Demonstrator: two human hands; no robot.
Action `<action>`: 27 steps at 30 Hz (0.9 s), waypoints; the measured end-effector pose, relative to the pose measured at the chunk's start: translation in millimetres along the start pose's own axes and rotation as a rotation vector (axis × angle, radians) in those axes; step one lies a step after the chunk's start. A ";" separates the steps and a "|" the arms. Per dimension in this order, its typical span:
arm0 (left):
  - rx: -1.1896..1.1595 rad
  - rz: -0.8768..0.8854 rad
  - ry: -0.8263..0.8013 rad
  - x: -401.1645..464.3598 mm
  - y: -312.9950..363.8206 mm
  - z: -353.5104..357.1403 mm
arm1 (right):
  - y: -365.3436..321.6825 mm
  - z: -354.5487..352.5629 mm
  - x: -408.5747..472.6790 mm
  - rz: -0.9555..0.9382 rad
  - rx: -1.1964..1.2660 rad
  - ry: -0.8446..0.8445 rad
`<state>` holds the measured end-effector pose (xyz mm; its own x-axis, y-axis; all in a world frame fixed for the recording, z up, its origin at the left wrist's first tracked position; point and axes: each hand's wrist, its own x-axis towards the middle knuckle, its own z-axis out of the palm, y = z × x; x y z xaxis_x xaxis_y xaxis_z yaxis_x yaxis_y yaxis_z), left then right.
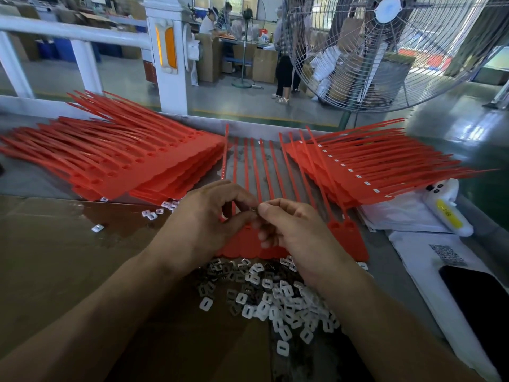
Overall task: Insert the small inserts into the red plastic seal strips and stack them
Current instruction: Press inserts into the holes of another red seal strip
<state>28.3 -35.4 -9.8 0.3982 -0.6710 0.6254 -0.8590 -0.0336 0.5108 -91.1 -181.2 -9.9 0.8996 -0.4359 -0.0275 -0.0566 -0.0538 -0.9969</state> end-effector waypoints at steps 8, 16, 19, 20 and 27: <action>0.029 -0.063 0.035 1.3 -5.7 -3.1 | -1.3 0.5 -1.5 -0.025 -0.045 0.060; 0.304 -0.291 -0.207 1.1 -15.5 -14.8 | 0.0 -0.7 -2.2 -0.039 -0.227 0.094; 0.341 -0.305 -0.232 1.7 -13.6 -12.1 | 0.8 0.0 -1.9 -0.044 -0.244 0.088; 0.338 -0.307 -0.229 1.8 -13.5 -11.9 | 1.2 0.0 -1.9 -0.043 -0.245 0.088; 0.290 -0.339 -0.209 2.8 -14.2 -9.6 | 0.3 -0.2 -3.5 -0.059 -0.278 0.076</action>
<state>44.8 -29.8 -9.6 0.6230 -0.7201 0.3055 -0.7584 -0.4604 0.4614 -94.4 -179.9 -10.1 0.8702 -0.4905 0.0462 -0.1310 -0.3208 -0.9380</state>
